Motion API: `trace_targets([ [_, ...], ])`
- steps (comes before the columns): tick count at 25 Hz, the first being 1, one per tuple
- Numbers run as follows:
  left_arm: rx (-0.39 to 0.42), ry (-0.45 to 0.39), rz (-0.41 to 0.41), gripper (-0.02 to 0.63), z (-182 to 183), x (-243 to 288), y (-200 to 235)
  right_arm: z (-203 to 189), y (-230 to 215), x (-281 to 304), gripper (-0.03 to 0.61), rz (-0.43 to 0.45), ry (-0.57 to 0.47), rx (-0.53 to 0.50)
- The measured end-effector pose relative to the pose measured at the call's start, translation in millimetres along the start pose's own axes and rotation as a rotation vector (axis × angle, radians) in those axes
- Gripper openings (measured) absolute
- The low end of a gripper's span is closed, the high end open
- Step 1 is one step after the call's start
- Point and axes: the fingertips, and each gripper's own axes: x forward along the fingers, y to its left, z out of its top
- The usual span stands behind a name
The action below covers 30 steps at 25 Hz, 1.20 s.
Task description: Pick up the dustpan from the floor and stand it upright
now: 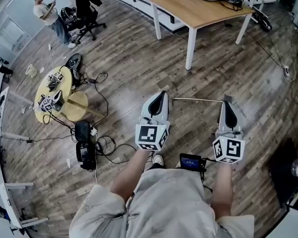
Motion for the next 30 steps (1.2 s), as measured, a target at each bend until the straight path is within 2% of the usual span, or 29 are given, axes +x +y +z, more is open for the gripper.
trace_targets([
  [6,-0.003,0.005,0.005,0.020,-3.1,14.9,-64.2,1.7,-60.0,-28.3,0.006,-0.013,-0.014,0.019],
  [16,-0.014,0.017,0.033,0.020,-30.3,43.2,-206.9,-11.0,-202.0,-99.6,0.006,-0.010,0.010,0.032],
  [25,-0.001,0.012,0.033,0.020,-48.1,50.4,-258.5,-31.3,-246.9,-127.1,0.006,-0.007,0.014,0.043],
  [30,-0.009,0.012,0.036,0.020,-41.2,60.8,-235.9,-25.7,-232.2,-101.9,0.006,-0.001,0.018,0.035],
])
